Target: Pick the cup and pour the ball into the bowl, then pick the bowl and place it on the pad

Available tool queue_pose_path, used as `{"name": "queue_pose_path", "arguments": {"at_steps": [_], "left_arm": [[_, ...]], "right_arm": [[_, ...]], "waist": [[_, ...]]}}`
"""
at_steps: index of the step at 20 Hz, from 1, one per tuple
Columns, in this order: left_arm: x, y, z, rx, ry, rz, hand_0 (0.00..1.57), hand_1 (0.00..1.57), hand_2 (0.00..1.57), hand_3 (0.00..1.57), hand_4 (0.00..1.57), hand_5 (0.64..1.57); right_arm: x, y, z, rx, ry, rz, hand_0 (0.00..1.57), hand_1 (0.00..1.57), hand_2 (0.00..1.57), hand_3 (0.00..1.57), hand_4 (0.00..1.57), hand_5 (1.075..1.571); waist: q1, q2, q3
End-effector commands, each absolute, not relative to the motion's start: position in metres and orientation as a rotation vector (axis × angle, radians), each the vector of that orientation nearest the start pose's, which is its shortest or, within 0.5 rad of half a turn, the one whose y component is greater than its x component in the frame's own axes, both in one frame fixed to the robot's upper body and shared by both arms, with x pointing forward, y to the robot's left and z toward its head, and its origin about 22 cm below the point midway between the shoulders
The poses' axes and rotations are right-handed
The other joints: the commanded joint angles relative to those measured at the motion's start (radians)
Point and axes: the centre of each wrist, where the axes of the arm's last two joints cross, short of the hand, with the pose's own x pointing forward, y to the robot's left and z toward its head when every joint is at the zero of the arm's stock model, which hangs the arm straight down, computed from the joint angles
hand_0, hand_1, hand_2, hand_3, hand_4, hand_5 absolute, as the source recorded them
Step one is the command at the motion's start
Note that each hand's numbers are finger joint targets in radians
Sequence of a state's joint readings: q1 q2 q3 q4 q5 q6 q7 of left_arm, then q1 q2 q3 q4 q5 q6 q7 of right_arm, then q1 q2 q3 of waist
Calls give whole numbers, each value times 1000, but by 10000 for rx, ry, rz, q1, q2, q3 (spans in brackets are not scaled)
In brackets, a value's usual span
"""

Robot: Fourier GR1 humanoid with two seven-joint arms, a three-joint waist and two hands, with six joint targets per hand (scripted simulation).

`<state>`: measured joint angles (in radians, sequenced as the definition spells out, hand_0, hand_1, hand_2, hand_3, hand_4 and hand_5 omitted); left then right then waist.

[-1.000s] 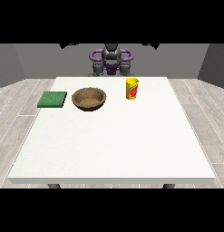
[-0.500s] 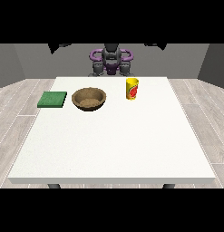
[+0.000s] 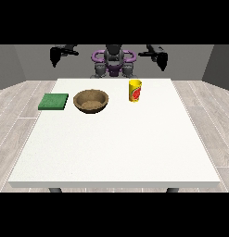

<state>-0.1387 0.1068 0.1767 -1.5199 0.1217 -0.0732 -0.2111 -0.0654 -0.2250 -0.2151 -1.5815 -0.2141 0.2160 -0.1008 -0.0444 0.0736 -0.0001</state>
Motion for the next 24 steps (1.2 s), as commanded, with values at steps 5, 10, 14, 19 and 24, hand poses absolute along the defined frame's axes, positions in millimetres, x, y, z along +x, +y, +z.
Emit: {"name": "queue_pose_path", "arguments": {"at_steps": [5,10,14,19,24], "left_arm": [[286,239,-32,813,-18753,830,0,0,0,0,0,1520],[304,238,-55,1128,-19331,1290,0,0,0,0,0,1530],[315,244,-58,1714,-19686,1129,0,0,0,0,0,1517],[322,252,-73,1500,-19263,881,0,0,0,0,0,1520],[313,246,-98,1649,-19337,1069,0,0,0,0,0,1523]], "right_arm": [[259,-314,42,782,-18102,896,0,0,0,0,0,1571],[274,-316,69,946,-18880,1152,0,0,0,0,0,1570],[266,-328,39,974,-18872,1231,0,0,0,0,0,1570],[274,-343,37,727,-18961,973,0,0,0,0,0,1571],[270,-334,33,789,-18992,1129,0,0,0,0,0,1571]], "waist": [[-602,462,-2],[-921,1267,-7],[-1076,1656,-5],[-758,1491,-2],[-973,1596,-5]]}}
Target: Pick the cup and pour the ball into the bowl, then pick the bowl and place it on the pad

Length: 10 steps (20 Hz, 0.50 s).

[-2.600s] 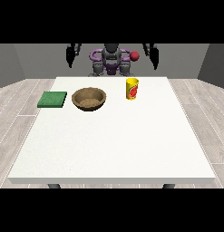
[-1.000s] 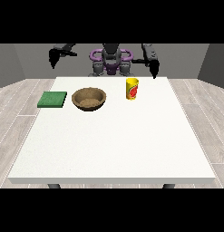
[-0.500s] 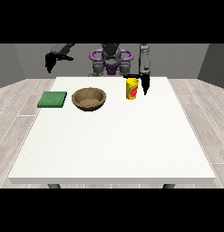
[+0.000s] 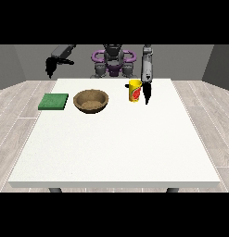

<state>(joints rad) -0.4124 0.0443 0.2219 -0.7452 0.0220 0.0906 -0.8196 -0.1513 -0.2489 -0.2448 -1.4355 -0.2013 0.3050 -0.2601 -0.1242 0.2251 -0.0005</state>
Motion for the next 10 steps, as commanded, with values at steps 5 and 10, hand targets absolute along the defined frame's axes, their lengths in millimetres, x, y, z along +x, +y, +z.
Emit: {"name": "queue_pose_path", "arguments": {"at_steps": [5,10], "left_arm": [[333,238,-85,2033,-19651,1390,0,0,0,0,763,1320],[307,230,-105,4921,-19989,-988,1317,1317,1571,1571,1455,1245]], "right_arm": [[273,-328,33,931,-19210,1129,0,0,0,0,0,1571],[280,-343,50,873,-19689,1348,0,0,0,0,0,1570]], "waist": [[-435,398,-2],[-870,936,1]]}}
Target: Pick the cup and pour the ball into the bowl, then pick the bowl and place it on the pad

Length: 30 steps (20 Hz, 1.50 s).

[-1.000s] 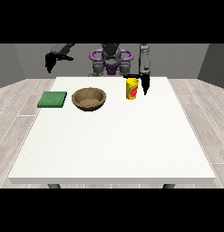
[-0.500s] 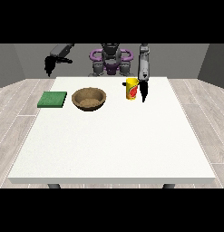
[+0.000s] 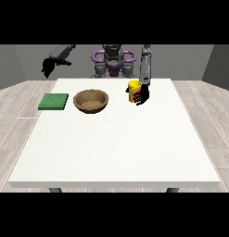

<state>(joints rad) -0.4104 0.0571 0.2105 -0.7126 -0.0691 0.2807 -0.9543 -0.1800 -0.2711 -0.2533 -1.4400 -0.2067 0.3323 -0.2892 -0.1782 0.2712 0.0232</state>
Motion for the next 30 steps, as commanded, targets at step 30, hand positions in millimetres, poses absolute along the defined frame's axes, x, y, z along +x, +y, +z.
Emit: {"name": "queue_pose_path", "arguments": {"at_steps": [30], "left_arm": [[409,210,53,11721,-16038,-8253,1501,1501,1571,1571,1508,1244]], "right_arm": [[277,-397,3,513,-16827,353,0,0,0,0,0,1570]], "waist": [[586,-2779,-221]]}}
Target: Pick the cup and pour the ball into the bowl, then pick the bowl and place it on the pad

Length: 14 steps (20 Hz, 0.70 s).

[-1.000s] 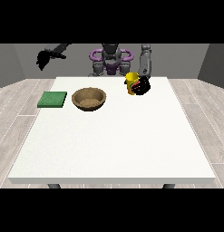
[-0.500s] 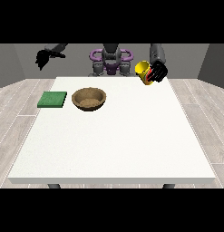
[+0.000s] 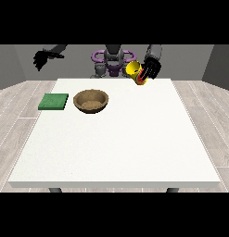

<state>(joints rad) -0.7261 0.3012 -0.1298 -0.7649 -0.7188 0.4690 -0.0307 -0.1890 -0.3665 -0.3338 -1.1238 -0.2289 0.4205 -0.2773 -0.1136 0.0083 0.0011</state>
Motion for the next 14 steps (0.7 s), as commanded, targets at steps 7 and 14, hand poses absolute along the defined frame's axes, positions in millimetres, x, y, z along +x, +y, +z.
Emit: {"name": "queue_pose_path", "arguments": {"at_steps": [7,14], "left_arm": [[414,147,64,14137,-14963,-11951,1553,1553,1571,1571,1530,1298],[401,79,58,15925,-14788,-15818,1498,1498,1571,1571,1571,1056]], "right_arm": [[258,-390,-32,889,-16060,276,0,0,0,0,0,1571],[279,-416,0,917,-17093,452,0,0,0,0,0,1571]], "waist": [[-372,-912,19],[-452,32,14]]}}
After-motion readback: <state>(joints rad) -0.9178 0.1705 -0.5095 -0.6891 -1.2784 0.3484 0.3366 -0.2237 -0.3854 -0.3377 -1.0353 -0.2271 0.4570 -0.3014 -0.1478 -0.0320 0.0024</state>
